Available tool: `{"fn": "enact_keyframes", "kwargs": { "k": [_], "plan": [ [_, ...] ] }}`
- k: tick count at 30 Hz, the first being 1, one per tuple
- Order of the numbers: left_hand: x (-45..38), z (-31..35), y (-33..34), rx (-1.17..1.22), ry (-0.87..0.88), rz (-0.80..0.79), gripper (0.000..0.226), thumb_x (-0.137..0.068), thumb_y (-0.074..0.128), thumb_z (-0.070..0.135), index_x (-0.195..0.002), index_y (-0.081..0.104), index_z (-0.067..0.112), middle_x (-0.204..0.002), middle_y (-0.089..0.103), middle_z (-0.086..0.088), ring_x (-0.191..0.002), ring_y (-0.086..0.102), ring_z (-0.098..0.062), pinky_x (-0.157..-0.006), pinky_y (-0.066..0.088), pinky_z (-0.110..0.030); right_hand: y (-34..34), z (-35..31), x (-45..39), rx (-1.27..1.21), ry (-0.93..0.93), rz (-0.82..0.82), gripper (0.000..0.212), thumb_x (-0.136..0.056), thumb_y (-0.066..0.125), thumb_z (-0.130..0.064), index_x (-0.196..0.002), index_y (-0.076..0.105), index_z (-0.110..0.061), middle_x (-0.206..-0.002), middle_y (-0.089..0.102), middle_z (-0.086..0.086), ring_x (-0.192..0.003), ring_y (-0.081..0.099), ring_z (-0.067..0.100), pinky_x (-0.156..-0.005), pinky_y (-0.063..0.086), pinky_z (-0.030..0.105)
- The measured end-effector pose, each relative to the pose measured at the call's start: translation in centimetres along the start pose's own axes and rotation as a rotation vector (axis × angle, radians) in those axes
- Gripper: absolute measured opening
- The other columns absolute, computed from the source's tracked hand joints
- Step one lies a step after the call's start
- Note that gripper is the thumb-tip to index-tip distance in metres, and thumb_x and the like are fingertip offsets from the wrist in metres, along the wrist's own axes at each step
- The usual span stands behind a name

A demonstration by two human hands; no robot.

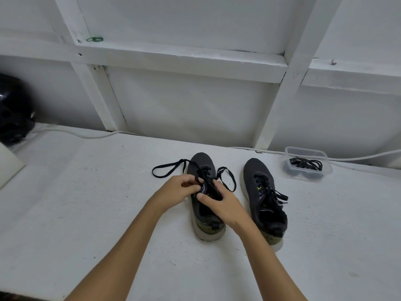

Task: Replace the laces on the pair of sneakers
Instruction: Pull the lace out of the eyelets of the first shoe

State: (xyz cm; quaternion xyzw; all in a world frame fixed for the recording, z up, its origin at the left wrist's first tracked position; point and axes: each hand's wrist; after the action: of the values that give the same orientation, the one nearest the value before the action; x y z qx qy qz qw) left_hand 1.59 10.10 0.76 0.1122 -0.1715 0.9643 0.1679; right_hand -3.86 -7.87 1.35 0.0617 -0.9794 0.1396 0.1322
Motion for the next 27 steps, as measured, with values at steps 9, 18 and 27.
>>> {"fn": "enact_keyframes", "kwargs": {
  "k": [9, 18, 27],
  "plan": [
    [-0.5, 0.1, 0.5, 0.351, -0.135, 0.186, 0.02, -0.108, 0.042, 0.025, -0.114, 0.053, 0.009, -0.104, 0.072, -0.01, -0.096, 0.074, -0.018, -0.083, 0.061, -0.04, -0.3, -1.0, 0.8, -0.011, 0.025, -0.008, 0.029, -0.088, 0.073, -0.044, -0.1, 0.053, -0.061, -0.101, 0.064, -0.038, -0.098, 0.059, -0.016, -0.081, 0.045, 0.01],
    [-0.7, -0.5, 0.5, 0.046, -0.013, 0.103, 0.013, -0.098, 0.062, 0.031, -0.102, 0.07, 0.021, -0.098, 0.075, 0.002, -0.095, 0.071, -0.014, -0.09, 0.059, -0.039, -0.1, -0.6, 0.5, -0.016, 0.022, 0.011, 0.03, -0.088, 0.074, -0.043, -0.102, 0.054, -0.06, -0.103, 0.067, -0.035, -0.098, 0.061, -0.014, -0.091, 0.049, 0.019],
    [-0.4, -0.6, -0.1, 0.148, -0.084, 0.039, 0.018, -0.097, 0.062, 0.04, -0.105, 0.07, 0.027, -0.1, 0.071, 0.007, -0.086, 0.065, -0.007, -0.079, 0.057, -0.03, -0.2, -0.6, 0.6, -0.002, 0.039, 0.027, 0.026, -0.089, 0.074, -0.04, -0.094, 0.053, -0.055, -0.099, 0.065, -0.033, -0.097, 0.062, -0.01, -0.093, 0.049, 0.019]
  ]
}}
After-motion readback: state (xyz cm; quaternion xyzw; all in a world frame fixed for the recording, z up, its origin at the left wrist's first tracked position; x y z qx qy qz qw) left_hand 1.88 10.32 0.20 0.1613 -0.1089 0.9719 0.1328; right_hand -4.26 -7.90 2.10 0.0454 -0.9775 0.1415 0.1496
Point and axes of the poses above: each hand's wrist, its own x-axis away from the middle knuckle, its own y-axis out of the palm, z = x × y
